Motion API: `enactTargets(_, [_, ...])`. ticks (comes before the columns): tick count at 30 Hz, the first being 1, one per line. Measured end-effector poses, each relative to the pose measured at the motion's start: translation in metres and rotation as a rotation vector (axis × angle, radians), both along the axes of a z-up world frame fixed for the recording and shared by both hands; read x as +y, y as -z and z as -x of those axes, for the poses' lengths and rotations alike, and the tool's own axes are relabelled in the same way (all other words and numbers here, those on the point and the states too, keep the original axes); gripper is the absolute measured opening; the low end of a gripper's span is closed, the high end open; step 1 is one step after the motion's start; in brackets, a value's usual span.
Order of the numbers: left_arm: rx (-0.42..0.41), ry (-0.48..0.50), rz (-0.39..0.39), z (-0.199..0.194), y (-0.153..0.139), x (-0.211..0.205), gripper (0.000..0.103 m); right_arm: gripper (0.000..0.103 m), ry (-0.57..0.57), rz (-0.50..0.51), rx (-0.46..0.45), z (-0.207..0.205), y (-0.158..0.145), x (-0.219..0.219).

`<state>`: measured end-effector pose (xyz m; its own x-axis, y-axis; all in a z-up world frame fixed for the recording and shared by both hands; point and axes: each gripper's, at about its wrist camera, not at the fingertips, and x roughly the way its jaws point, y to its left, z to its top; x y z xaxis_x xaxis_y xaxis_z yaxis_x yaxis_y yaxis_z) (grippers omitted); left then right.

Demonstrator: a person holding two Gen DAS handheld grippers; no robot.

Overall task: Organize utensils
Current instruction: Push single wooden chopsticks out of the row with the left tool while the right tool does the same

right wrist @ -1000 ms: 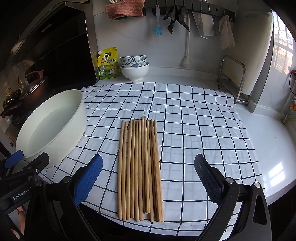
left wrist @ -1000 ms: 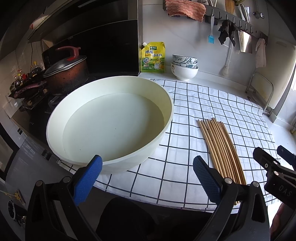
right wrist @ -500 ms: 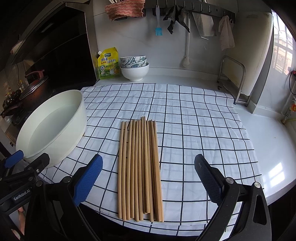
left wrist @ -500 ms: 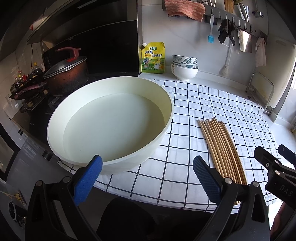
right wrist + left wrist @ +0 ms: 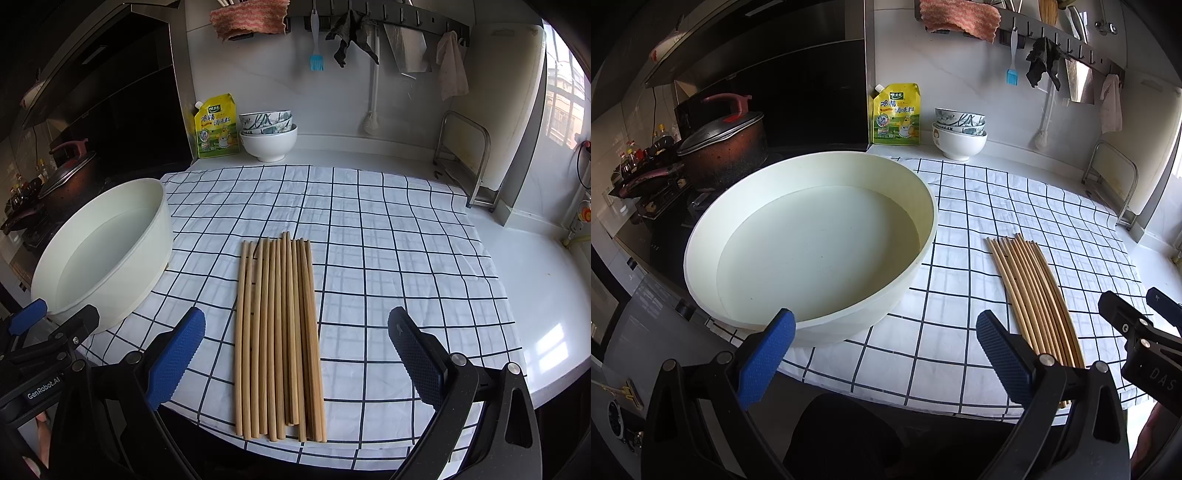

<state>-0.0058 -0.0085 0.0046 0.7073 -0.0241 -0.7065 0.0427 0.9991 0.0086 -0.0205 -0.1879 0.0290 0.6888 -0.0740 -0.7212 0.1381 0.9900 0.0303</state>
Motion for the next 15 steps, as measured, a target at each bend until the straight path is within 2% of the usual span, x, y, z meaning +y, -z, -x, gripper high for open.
enactTargets(8, [0.012,0.010,0.016,-0.001,0.004,-0.003,0.097,0.095,0.001,-0.026,0.006,-0.002,-0.001,-0.009])
enactTargets(15, [0.043,0.079,0.019,-0.002,0.015,-0.031,0.097,0.095,0.034,-0.029,0.013,-0.005,0.005,-0.039])
